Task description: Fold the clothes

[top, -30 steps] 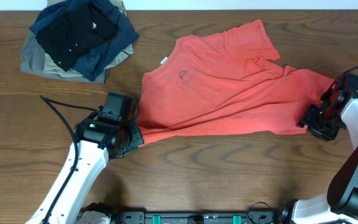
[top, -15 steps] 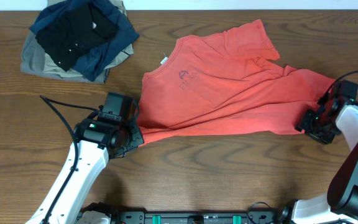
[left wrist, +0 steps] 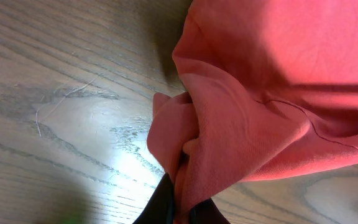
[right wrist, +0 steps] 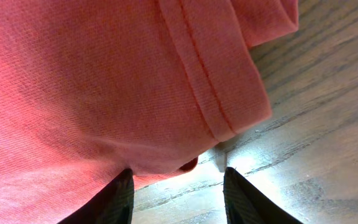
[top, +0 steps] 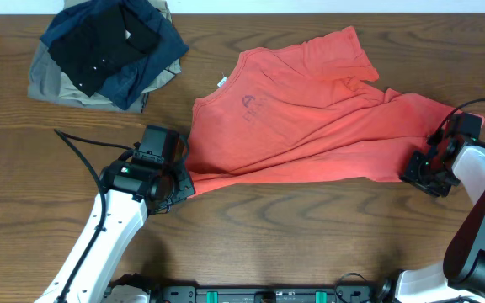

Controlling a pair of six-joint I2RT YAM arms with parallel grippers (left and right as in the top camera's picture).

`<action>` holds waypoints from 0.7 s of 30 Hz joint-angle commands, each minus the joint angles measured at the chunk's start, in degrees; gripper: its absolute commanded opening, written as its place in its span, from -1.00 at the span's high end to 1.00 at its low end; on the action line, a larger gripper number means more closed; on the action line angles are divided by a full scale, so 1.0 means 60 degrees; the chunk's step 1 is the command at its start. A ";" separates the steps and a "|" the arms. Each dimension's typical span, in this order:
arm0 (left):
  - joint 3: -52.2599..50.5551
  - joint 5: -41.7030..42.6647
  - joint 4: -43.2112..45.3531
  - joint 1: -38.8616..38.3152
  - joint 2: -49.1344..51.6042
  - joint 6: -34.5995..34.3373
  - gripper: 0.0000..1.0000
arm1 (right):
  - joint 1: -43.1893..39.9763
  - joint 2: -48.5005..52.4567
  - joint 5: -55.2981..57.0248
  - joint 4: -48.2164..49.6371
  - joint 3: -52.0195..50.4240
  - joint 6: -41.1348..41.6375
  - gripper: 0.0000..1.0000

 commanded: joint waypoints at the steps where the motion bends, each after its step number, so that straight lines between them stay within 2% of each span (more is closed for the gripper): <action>1: 0.0004 -0.0047 -0.0018 -0.0018 -0.0051 0.0029 0.88 | 0.0073 -0.0025 0.0062 0.0109 0.0113 -0.0142 0.06; 3: 0.0004 -0.0047 -0.0018 -0.0018 -0.0051 0.0029 0.88 | 0.0073 -0.0025 0.0062 0.0248 0.0113 -0.0135 0.01; 10: 0.0004 -0.0047 -0.0022 -0.0018 -0.0051 0.0029 0.88 | 0.0069 -0.0025 0.0066 0.0769 0.0113 0.0146 0.06; 11: 0.0004 -0.0047 -0.0022 -0.0018 -0.0051 0.0029 0.88 | 0.0069 -0.0022 0.0069 0.0838 0.0113 0.0146 0.10; 15: 0.0004 -0.0047 -0.0018 -0.0018 -0.0051 0.0029 0.88 | 0.0073 -0.0022 0.0095 0.1078 0.0113 0.0164 0.55; 17: 0.0004 -0.0047 -0.0022 -0.0018 -0.0051 0.0029 0.88 | 0.0073 -0.0022 0.0098 0.1180 0.0113 0.0299 0.90; 18: 0.0004 -0.0047 -0.0022 -0.0018 -0.0051 0.0029 0.88 | 0.0073 -0.0022 0.0098 0.1220 0.0113 0.0321 0.98; 21: 0.0004 -0.0047 -0.0022 -0.0018 -0.0051 0.0029 0.88 | 0.0073 -0.0022 0.0098 0.1337 0.0113 0.0386 0.98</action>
